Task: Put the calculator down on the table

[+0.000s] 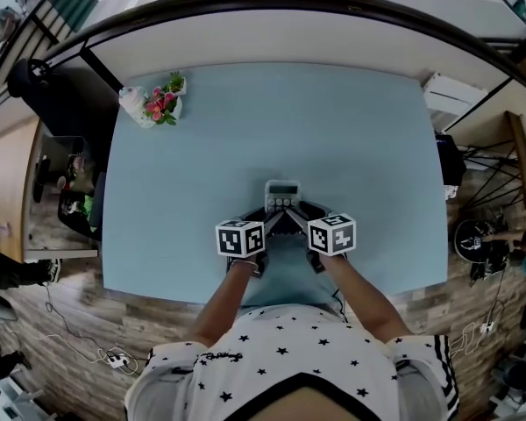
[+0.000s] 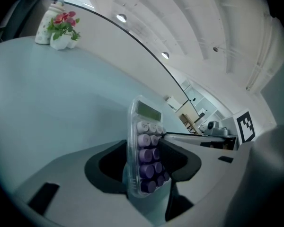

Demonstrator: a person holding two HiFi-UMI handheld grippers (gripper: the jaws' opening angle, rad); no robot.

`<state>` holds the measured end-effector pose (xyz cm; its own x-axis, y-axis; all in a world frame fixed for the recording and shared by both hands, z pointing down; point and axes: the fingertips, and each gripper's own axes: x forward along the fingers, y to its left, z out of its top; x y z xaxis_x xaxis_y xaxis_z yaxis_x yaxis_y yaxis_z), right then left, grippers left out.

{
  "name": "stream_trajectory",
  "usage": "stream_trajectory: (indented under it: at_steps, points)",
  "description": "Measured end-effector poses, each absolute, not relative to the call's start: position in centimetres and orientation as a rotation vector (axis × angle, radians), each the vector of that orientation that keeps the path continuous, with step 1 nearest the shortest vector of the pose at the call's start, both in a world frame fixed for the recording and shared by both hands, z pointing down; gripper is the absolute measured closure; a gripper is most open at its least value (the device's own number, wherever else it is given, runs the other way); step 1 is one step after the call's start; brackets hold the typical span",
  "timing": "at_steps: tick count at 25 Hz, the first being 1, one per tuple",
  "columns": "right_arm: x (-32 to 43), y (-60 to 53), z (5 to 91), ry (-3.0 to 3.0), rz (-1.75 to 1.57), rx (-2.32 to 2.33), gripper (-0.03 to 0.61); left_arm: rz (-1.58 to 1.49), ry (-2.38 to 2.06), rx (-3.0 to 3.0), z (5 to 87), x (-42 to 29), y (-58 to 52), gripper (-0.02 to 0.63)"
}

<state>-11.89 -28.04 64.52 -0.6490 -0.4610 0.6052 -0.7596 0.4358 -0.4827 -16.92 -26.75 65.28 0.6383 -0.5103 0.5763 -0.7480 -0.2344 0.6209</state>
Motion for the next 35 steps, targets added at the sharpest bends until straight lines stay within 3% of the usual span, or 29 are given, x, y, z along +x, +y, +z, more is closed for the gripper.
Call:
stream_trajectory:
  at_steps: [15,19,35]
  points:
    - [-11.7,-28.3,65.5,-2.269,1.02,1.053,0.393,0.397,-1.056,1.869,66.1,-17.2,-27.1,0.374]
    - [-11.7,-28.5,65.4,-2.274,0.947,1.049,0.428,0.438,-1.058,1.872,66.3,-17.2,-27.0,0.36]
    - [-10.9,-28.9,63.8,-2.324,0.969,1.096,0.44,0.341,-1.112,1.859,64.9,-18.9,-27.2,0.36]
